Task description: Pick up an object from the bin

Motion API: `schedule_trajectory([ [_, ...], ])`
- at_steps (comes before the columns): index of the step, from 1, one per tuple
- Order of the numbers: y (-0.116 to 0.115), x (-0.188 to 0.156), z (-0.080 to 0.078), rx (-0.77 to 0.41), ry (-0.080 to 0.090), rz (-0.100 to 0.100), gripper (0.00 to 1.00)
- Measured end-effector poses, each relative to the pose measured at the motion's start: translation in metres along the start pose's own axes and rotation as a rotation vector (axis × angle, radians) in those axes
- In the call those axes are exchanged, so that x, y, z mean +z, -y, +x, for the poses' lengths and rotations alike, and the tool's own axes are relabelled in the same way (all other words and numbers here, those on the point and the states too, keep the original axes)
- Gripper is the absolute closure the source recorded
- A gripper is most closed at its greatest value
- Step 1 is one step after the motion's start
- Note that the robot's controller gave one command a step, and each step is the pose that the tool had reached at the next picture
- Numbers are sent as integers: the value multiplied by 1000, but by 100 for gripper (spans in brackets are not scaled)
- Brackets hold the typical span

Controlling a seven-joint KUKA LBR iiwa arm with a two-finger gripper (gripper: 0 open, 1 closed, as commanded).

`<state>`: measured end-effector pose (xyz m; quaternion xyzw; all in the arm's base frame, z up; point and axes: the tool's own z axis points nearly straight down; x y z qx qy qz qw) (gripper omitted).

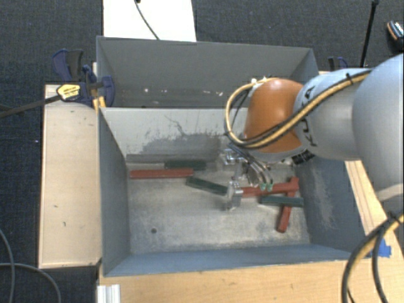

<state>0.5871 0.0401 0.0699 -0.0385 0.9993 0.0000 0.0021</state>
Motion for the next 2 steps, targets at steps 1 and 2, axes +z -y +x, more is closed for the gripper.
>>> schedule_trajectory([
  [1,-1,-2,0,0,1,-1,100],
  [2,-13,-158,13,-33,7,-1,100],
])
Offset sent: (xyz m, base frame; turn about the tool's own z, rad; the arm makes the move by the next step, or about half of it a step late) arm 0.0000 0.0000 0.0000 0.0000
